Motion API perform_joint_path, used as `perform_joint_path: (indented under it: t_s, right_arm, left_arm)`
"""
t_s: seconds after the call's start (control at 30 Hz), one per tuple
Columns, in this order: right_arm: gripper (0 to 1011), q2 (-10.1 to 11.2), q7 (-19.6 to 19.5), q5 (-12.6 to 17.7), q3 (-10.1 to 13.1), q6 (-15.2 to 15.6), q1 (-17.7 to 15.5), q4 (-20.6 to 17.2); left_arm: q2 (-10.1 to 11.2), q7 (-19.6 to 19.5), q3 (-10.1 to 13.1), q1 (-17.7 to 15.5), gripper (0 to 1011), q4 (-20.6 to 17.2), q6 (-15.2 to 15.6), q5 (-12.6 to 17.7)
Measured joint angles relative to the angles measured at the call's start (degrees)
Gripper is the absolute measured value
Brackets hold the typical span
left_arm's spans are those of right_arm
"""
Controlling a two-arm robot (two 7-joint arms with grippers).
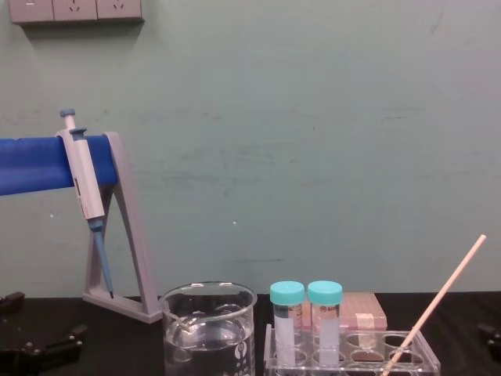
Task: Hold the thermometer with one hand and immerse one end into the beaker, then reinsert it into the test tube rack.
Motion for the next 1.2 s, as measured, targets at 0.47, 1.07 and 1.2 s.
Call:
perform_joint_path:
  t_s: [0.47,1.07,1.2]
  right_arm:
    - [1003,0.0,0.0,0.0,0.0,0.0,0.0,0.0]
    - [1003,2.9,-1.0,5.1,8.4,1.1,-9.9,-13.2]
    - [1003,0.7,-0.4,10.8,11.2,1.7,-11.9,-15.0]
  left_arm:
    - [0.0,0.0,0.0,0.0,1004,0.0,0.0,0.0]
    - [0.0,0.0,0.0,0.0,1004,0.0,0.0,0.0]
    - [0.0,0.0,0.0,0.0,1004,0.0,0.0,0.0]
